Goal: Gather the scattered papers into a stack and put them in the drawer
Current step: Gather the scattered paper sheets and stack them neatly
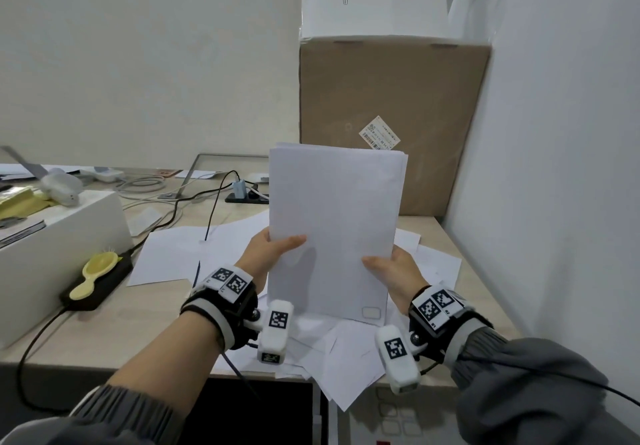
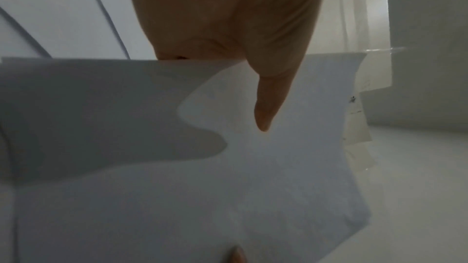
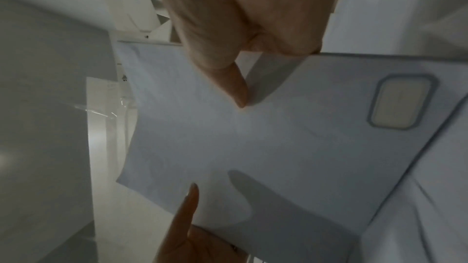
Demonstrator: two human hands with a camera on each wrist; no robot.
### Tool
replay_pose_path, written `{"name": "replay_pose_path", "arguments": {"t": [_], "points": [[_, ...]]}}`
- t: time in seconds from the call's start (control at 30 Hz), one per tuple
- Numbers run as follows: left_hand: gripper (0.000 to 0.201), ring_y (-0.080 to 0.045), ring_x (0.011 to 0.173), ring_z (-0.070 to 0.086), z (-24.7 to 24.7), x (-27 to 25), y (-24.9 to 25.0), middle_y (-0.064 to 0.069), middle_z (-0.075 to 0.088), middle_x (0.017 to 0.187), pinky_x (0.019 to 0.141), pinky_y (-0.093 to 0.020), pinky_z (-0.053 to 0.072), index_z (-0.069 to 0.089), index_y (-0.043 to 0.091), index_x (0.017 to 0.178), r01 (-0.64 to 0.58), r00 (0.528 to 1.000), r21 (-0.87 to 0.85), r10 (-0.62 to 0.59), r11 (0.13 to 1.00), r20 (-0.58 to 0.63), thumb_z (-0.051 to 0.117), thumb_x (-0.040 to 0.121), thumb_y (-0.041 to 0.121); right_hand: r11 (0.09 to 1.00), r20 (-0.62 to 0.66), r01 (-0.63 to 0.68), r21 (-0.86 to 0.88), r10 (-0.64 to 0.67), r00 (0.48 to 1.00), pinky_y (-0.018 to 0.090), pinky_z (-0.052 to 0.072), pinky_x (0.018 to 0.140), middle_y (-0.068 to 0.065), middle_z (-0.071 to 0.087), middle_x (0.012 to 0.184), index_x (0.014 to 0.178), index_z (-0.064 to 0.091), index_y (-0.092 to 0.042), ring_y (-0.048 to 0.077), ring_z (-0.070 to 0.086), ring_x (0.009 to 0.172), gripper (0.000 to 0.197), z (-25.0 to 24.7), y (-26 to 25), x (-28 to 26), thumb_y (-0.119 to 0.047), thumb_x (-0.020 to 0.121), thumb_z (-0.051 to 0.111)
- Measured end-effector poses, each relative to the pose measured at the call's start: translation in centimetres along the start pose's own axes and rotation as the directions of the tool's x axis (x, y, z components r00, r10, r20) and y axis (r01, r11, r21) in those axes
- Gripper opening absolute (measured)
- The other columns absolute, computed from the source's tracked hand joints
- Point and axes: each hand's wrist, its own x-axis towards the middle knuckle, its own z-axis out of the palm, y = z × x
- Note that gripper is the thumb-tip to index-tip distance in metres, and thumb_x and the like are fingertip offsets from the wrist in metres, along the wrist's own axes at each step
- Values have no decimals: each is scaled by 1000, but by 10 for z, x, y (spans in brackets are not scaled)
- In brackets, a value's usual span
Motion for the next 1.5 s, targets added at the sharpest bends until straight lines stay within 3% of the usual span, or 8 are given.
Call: {"name": "replay_pose_path", "arguments": {"t": [0.2,0.3,0.63,0.8,1.0,1.33,1.43,1.5], "points": [[29,-27,103,67,2,-1,-2,-8,71,111,81,-33,54,64,8,118,42,998,-48,-40,998,43,62,89,8,1000,-21,16,-17,-16,1000,26,51,75,4,69,102,105,62,-15,19,66,92,26,1,-4,-2,4,87,56],[24,-26,98,67,3,-8,-28,-8,72,108,77,-33,57,64,10,113,150,987,-22,-148,989,68,58,90,5,994,-9,-31,-107,30,1000,32,49,89,6,66,107,100,60,-20,21,63,100,34,-1,8,-8,10,85,54],[38,-29,108,64,14,-11,-31,-13,67,120,93,-40,51,59,6,125,193,980,153,-199,969,25,65,88,9,943,-90,-98,-317,73,993,39,47,99,8,64,113,120,60,-5,26,60,108,32,-19,-2,-17,0,89,53],[22,-21,91,72,21,-24,-34,-11,70,112,74,-30,59,61,8,114,210,964,105,-223,972,147,58,92,10,952,-63,-119,-282,106,992,30,50,86,5,62,108,121,58,-5,24,60,100,31,-36,-16,-20,2,91,53],[33,-37,102,60,16,-14,-63,-25,63,119,94,-47,48,55,-5,123,270,960,130,-256,954,-115,59,92,7,906,-186,-311,-287,266,946,28,43,74,2,66,92,91,59,-16,14,61,83,11,-71,-18,-10,-25,94,54],[33,-32,96,57,-15,-9,-91,-17,62,105,89,-44,45,56,-3,121,307,915,141,-252,941,-314,61,91,9,783,-421,-563,-265,432,798,33,44,62,13,54,80,82,56,-5,21,53,73,4,-137,21,16,-7,85,57],[32,-32,92,58,-19,-10,-91,-17,63,100,85,-41,46,57,-4,119,316,917,148,-262,937,-300,62,91,10,766,-420,-559,-316,415,807,38,50,88,17,61,103,94,57,-3,25,53,92,10,-127,23,24,-5,84,60],[25,-27,78,57,-19,-11,-91,-12,62,87,74,-35,45,57,-3,113,320,919,146,-269,936,-289,60,92,8,748,-404,-547,-376,399,823,38,47,96,7,54,88,94,51,-8,24,49,97,14,-124,19,27,-4,84,61]]}}
